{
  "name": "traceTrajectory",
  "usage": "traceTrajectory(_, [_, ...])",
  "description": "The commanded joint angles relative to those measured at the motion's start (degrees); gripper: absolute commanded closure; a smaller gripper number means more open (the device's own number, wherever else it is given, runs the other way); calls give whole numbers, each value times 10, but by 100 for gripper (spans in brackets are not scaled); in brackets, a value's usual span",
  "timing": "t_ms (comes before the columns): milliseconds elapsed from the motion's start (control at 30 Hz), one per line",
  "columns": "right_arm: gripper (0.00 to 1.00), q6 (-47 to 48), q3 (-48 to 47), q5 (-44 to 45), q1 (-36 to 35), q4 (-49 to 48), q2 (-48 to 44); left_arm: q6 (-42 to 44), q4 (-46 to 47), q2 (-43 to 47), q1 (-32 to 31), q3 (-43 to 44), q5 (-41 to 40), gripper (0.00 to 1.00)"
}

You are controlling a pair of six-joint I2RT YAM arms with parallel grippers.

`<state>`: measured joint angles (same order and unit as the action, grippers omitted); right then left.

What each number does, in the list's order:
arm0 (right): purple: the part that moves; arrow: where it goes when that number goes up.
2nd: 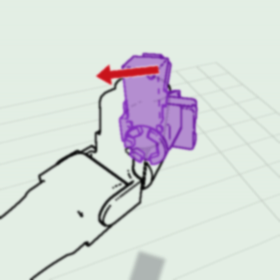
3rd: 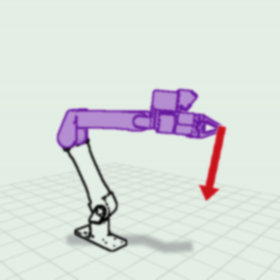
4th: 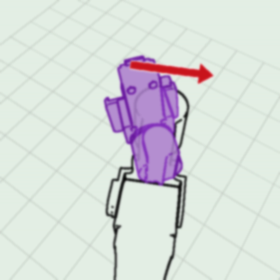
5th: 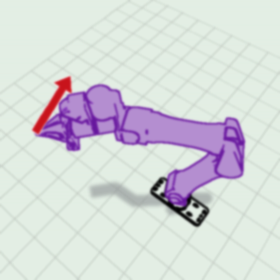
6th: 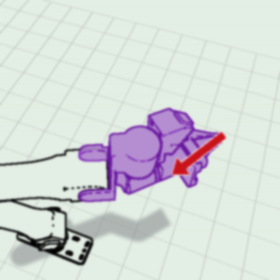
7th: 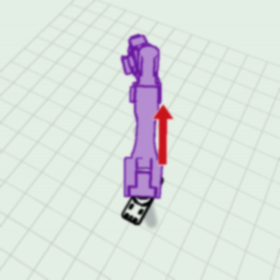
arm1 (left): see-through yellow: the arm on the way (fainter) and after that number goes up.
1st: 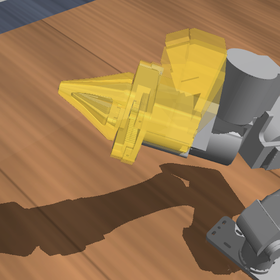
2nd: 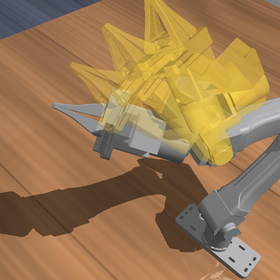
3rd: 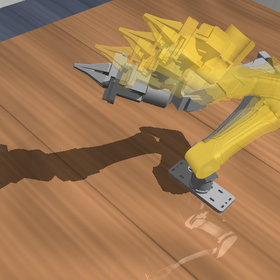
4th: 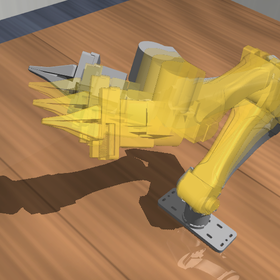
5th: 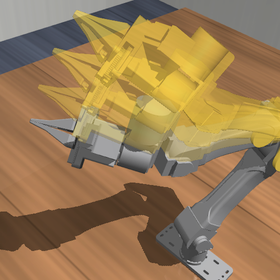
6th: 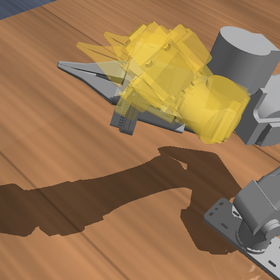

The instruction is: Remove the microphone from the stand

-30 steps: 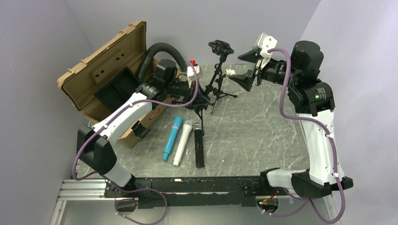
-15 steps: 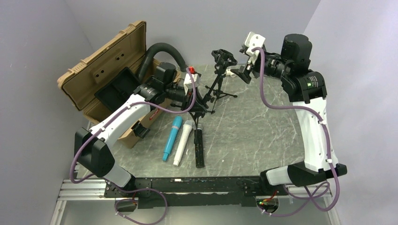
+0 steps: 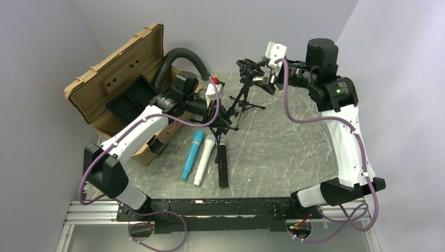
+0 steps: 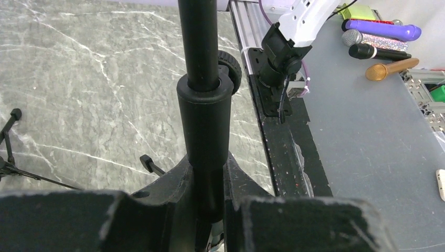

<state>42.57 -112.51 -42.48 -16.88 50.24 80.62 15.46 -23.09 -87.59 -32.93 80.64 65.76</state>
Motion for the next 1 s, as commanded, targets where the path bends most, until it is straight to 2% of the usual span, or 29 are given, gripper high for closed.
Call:
traceTrajectory(0, [42,20,24,-30,-13,10,-6,-25,67,1,-2,35,33,100])
traceTrajectory(233, [60,22,67,-37,-26,13,-17,-79,114,-8,-2,38,3,100])
traceTrajectory(500, [65,19,113,-31,-36,13,-38,-120,147,-14,1,44,-70,100])
traceTrajectory(600, [58,12,122,-14,-36,9,-47,-127,154,-18,1,47,-87,100])
traceTrajectory(700, [38,-22,122,13,-36,-11,-53,-133,162,-22,2,46,-96,100])
traceTrajectory(767, [30,-46,118,23,-36,-21,-55,-135,168,-24,2,45,-103,100])
traceTrajectory(967, [27,-99,84,-15,-36,-30,-56,-144,169,-35,5,53,-130,100])
